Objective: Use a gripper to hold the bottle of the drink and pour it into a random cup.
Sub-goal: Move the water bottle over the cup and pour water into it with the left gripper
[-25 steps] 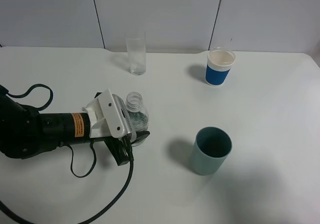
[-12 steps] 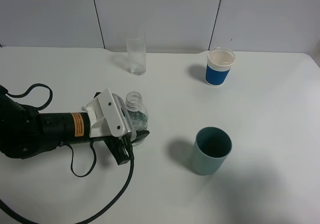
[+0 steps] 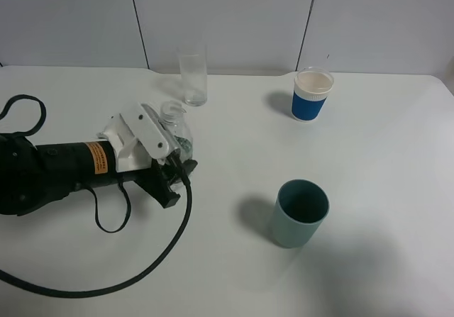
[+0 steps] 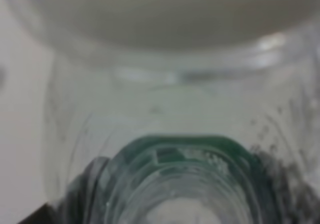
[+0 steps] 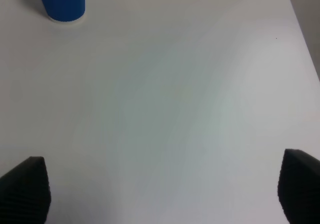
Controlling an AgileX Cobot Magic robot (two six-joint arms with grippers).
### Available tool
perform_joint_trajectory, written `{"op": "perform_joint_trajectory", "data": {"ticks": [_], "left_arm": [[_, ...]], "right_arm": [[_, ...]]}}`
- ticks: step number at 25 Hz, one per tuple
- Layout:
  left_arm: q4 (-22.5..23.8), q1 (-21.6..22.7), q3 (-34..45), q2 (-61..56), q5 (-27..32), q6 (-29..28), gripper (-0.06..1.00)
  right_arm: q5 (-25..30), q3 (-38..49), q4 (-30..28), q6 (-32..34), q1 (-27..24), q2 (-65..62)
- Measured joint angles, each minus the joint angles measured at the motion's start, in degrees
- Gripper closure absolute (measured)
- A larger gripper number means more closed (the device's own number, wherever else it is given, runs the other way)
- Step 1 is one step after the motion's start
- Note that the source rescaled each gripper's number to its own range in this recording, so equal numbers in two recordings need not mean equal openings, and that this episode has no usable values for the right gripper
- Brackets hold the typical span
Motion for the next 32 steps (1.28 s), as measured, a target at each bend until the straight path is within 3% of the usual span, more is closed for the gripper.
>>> {"op": "perform_joint_trajectory", "data": {"ticks": [4,8,11,13,19,23,32], "left_arm": [[-7.69,0.00,0.03,-2.78,1.77,-0.10,0.94],[-18.35,0.00,0.03,-4.32,2.88,-0.10,0.94],[-25.85,0.00,-1.70,-4.99,6.62,-0.15,0.94],[-27.81,0.00,-3.80,-5.49,10.94,-0.04,0.94],[-28.28,1.96,-12.75,-6.03,23.85,0.04,0.94],[-26.00,4.16,-17.77,-6.03,29.76,-0.06,0.94],[-19.37,10.29,-22.70,-6.03,32.37,-0.23,0.94]], "right_arm": [[0.00,0.00,0.00,0.00,0.00,0.00],[0.00,0.00,0.00,0.00,0.00,0.00],[0.00,0.00,0.00,0.00,0.00,0.00],[0.00,0.00,0.00,0.00,0.00,0.00],[0.00,0.00,0.00,0.00,0.00,0.00],[0.00,0.00,0.00,0.00,0.00,0.00],[0.00,0.00,0.00,0.00,0.00,0.00]]}}
